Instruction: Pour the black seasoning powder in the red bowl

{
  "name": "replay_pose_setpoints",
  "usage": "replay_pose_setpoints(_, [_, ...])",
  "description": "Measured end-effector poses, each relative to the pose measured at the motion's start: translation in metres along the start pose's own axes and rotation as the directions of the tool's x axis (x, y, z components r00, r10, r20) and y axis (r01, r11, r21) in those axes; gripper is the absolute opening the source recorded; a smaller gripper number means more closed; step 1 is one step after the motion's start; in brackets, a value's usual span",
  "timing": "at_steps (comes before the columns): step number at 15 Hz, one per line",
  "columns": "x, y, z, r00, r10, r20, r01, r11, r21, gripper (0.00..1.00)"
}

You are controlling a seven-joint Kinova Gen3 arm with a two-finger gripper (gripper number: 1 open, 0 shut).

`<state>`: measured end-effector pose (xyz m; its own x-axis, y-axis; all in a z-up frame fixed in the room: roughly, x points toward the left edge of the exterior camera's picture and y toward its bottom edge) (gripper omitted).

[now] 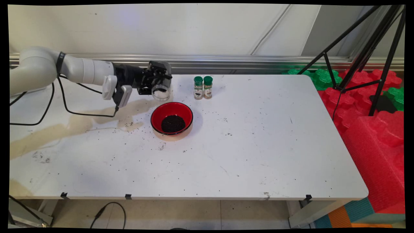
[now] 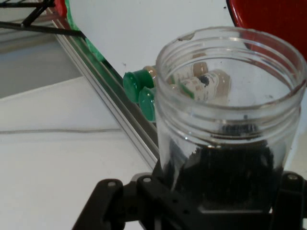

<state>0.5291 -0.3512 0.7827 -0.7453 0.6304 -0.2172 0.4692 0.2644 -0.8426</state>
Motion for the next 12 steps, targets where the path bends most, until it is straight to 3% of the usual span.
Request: replay_pose_setpoints(12, [0.011,-0.003,0.013,0.989,0.145,0.019,-0.146,0.989,0.008,0.00])
